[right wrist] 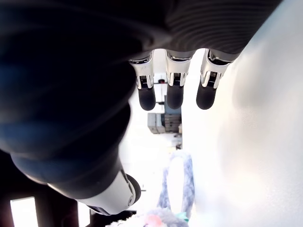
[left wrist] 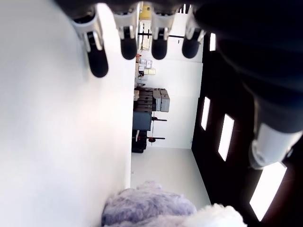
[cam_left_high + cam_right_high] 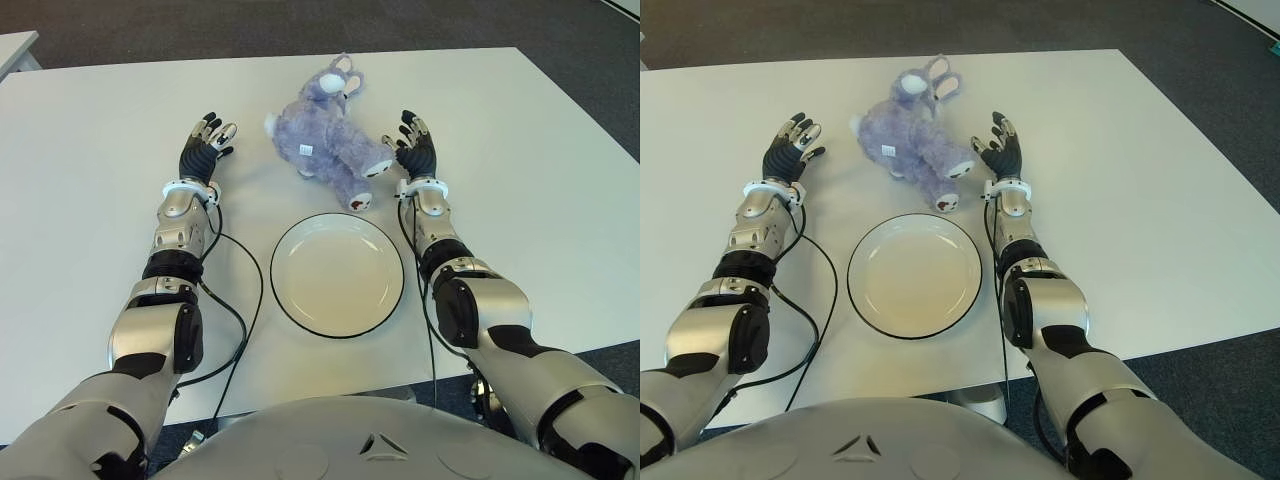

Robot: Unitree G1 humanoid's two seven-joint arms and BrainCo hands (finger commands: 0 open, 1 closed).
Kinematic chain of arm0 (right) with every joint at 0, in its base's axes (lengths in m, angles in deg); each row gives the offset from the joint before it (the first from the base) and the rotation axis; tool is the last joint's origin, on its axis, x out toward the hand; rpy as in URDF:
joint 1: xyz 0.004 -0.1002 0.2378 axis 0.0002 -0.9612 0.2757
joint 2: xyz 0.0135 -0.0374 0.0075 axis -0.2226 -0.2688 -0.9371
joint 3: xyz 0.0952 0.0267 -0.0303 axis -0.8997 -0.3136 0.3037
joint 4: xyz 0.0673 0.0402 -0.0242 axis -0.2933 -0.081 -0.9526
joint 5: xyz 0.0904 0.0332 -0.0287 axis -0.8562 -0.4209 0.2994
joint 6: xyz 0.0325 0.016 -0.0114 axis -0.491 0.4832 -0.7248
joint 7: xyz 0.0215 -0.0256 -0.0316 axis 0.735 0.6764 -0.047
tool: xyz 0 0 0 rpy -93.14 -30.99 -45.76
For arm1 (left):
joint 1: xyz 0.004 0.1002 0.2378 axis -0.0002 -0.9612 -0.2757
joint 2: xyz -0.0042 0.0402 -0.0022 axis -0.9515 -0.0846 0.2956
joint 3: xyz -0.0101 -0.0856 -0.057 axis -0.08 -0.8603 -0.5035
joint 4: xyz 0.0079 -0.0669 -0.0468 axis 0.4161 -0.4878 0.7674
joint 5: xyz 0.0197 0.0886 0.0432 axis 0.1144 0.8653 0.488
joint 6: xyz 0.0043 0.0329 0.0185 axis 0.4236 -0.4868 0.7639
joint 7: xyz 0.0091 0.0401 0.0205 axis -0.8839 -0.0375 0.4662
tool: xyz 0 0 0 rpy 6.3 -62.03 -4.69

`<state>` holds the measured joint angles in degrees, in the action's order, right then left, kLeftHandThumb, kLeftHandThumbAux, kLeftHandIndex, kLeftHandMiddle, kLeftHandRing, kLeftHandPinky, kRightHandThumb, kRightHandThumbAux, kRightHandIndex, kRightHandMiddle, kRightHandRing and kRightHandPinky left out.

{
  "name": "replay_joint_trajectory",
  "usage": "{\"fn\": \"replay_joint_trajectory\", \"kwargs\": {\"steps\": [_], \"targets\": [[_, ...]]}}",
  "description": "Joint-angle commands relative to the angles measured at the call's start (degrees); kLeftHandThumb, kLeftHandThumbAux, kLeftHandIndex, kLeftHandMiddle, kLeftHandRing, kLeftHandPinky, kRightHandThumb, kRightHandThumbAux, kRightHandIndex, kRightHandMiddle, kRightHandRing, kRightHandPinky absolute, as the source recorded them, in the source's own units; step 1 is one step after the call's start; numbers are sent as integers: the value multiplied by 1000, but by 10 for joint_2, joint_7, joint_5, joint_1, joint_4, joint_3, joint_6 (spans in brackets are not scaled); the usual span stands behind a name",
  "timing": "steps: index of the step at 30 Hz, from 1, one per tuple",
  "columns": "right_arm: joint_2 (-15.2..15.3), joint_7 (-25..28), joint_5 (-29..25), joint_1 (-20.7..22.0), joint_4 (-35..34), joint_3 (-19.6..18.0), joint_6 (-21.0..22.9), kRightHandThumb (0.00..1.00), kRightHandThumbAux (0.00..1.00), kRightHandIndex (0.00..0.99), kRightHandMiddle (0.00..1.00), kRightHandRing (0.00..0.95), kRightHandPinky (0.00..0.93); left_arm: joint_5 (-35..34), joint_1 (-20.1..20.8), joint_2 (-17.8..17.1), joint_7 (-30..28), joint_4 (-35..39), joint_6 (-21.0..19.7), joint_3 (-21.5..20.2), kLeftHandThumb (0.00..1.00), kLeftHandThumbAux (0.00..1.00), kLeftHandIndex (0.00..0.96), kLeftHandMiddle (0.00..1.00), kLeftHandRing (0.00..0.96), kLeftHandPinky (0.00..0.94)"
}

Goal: Put the doll into the plate.

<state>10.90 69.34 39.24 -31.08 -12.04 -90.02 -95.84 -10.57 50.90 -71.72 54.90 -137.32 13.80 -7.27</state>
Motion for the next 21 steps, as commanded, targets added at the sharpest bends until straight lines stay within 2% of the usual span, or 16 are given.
{"fn": "replay_joint_trajectory", "kwargs": {"steps": [1,21], "targets": [[-14,2,-8,-53,31,-3,28,444,900,116,87,63,95,4,-22,3,3,-17,-19,3,98,583,0,37,10,0],[-15,1,-9,-52,30,-6,27,438,897,124,89,66,102,4,-23,4,9,-15,-21,3,95,594,0,35,13,0]]}}
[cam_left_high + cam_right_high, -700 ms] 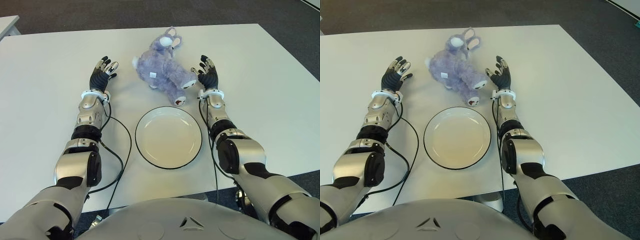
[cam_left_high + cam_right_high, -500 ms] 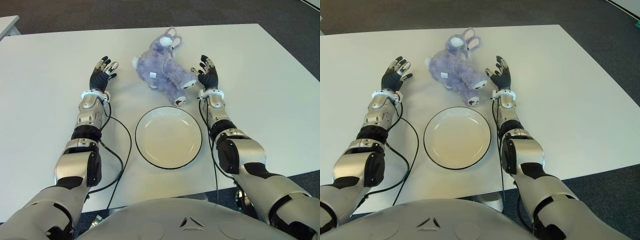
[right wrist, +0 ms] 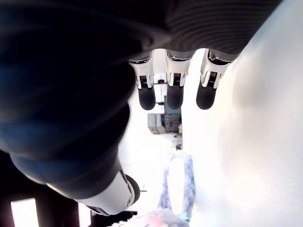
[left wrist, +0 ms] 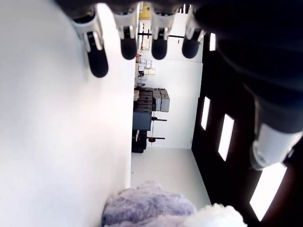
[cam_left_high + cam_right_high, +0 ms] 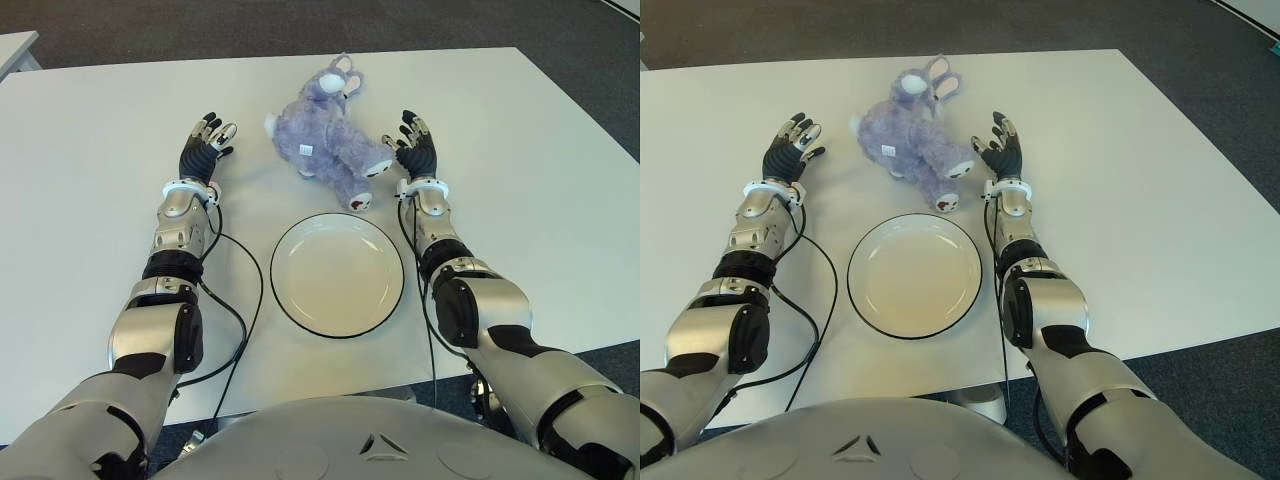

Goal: Put the doll into the plate.

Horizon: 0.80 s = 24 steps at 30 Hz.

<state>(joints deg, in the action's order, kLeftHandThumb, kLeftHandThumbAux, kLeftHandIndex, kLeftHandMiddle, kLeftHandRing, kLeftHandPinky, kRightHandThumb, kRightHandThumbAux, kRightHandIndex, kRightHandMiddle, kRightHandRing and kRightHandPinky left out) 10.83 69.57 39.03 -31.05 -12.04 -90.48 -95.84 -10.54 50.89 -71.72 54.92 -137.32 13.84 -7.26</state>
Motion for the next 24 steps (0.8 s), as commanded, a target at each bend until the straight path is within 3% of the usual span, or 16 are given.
{"fn": "replay_joint_trajectory", "kwargs": {"steps": [1,24], "targets": [[-14,-1,-7,-52,30,-2,27,437,897,124,89,66,103,4,-23,4,8,-14,-21,3,95,594,0,34,13,0],[-13,-2,-7,-49,28,-4,24,392,907,121,89,68,96,4,-26,4,5,-9,-21,3,110,577,0,32,11,0]]}}
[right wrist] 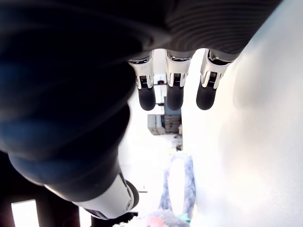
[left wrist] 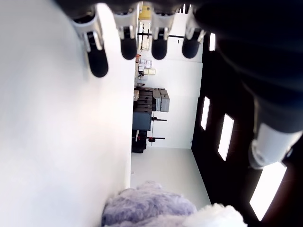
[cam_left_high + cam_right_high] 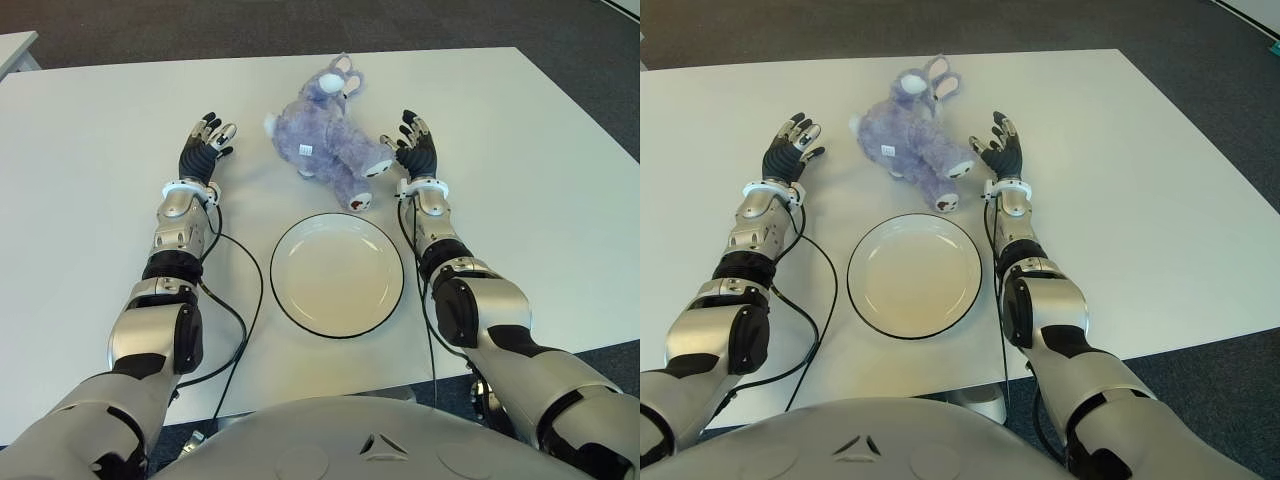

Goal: Put the doll into the plate.

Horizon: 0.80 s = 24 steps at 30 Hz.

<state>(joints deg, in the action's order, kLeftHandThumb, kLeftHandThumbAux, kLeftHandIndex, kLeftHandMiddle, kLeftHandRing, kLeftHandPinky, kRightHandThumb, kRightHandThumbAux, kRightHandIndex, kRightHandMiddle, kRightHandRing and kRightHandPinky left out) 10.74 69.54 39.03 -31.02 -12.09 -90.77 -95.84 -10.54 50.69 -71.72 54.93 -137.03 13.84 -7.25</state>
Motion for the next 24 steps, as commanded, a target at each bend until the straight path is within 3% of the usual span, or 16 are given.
{"fn": "replay_joint_trajectory", "kwargs": {"steps": [1,24], "targets": [[-12,-2,-7,-49,28,-1,24,392,907,121,89,68,96,3,-24,5,5,-12,-22,3,110,577,0,32,11,0],[-2,6,-21,-38,12,-10,12,393,897,119,92,82,130,4,-19,10,11,-23,-22,4,101,594,0,39,11,0]]}}
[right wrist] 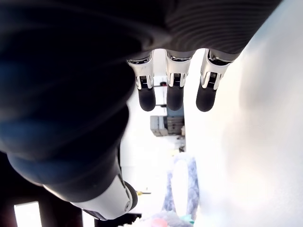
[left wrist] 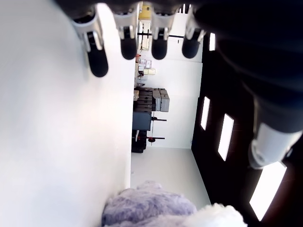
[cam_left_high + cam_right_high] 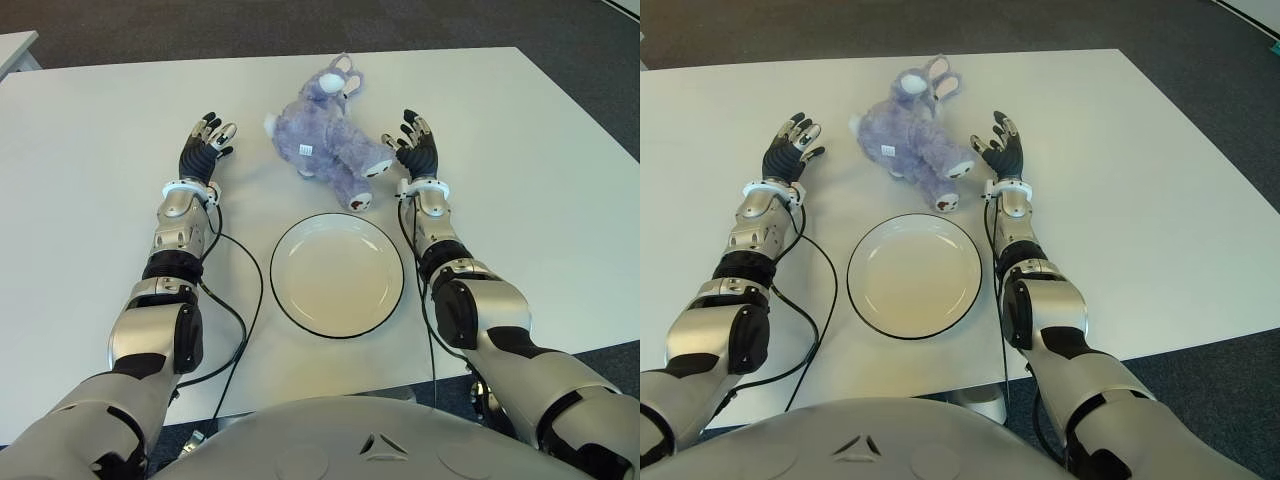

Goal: Put the doll into the plate.

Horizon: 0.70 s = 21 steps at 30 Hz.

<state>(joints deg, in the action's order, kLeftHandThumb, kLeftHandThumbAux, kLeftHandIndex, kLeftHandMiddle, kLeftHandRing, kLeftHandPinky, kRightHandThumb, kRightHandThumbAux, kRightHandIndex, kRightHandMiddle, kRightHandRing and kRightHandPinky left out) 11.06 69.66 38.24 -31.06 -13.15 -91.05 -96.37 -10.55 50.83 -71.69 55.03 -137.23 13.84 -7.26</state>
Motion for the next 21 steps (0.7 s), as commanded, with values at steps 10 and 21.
{"fn": "replay_joint_trajectory", "kwargs": {"steps": [10,21], "targets": [[8,27,-36,-23,11,-18,4,260,830,126,82,79,122,7,-16,9,14,-30,-23,4,93,593,0,38,14,0],[16,39,-36,-5,-10,-9,-2,88,779,70,52,48,61,6,-11,8,17,-38,-21,3,80,598,0,44,21,0]]}}
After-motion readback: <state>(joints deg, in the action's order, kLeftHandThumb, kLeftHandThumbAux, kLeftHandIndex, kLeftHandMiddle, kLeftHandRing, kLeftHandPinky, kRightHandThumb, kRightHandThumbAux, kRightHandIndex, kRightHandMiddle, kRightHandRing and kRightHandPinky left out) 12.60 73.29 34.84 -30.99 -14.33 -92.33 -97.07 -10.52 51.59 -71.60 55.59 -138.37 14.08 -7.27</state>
